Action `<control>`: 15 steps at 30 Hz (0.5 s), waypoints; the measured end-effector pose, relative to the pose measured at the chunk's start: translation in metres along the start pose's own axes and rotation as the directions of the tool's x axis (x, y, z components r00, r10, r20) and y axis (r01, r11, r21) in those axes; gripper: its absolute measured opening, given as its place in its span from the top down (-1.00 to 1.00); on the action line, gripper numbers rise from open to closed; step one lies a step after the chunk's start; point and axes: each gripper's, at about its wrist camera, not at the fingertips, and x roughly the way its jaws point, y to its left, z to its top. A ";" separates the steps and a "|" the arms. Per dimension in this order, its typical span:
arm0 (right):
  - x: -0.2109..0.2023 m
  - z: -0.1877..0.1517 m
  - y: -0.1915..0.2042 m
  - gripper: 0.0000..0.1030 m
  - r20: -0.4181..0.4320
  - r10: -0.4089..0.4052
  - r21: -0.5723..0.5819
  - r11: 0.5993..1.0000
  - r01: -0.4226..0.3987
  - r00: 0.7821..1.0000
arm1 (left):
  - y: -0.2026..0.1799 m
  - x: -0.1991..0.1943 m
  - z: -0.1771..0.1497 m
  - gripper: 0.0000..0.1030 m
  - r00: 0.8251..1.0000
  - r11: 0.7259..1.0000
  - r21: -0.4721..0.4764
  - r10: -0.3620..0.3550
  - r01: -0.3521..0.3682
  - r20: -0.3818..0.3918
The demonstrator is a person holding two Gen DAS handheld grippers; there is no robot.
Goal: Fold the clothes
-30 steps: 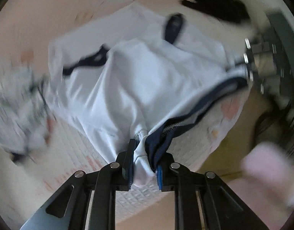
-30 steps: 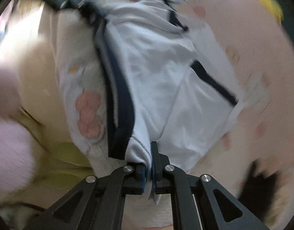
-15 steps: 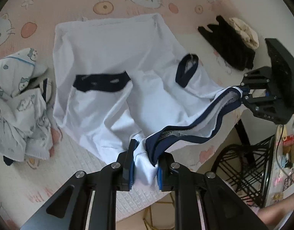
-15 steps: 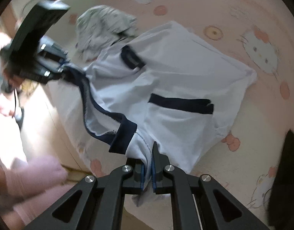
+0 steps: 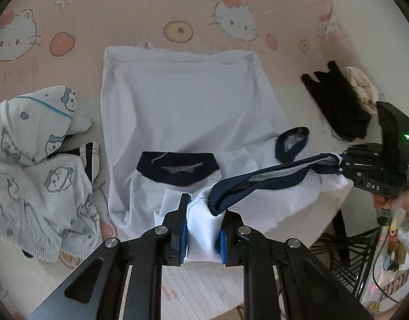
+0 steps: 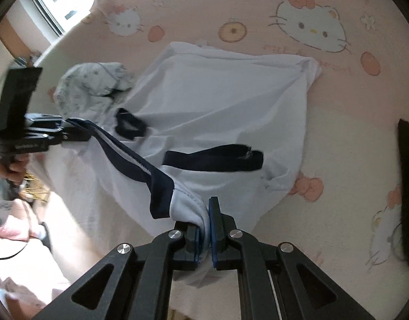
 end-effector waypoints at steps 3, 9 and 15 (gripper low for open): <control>0.014 0.002 -0.007 0.87 -0.038 -0.022 0.033 0.999 0.023 0.999 | 0.005 0.019 -0.001 0.69 0.997 0.999 0.003 0.052 -0.052 -0.060; 0.042 0.006 -0.021 0.66 -0.115 -0.062 0.095 0.993 0.073 0.992 | 0.007 0.053 -0.017 0.64 0.988 0.991 0.051 0.127 -0.123 -0.090; 0.050 0.008 -0.023 0.65 -0.150 -0.093 0.118 0.987 0.111 0.984 | 0.000 0.049 -0.016 0.54 0.982 0.986 0.032 0.166 -0.163 -0.092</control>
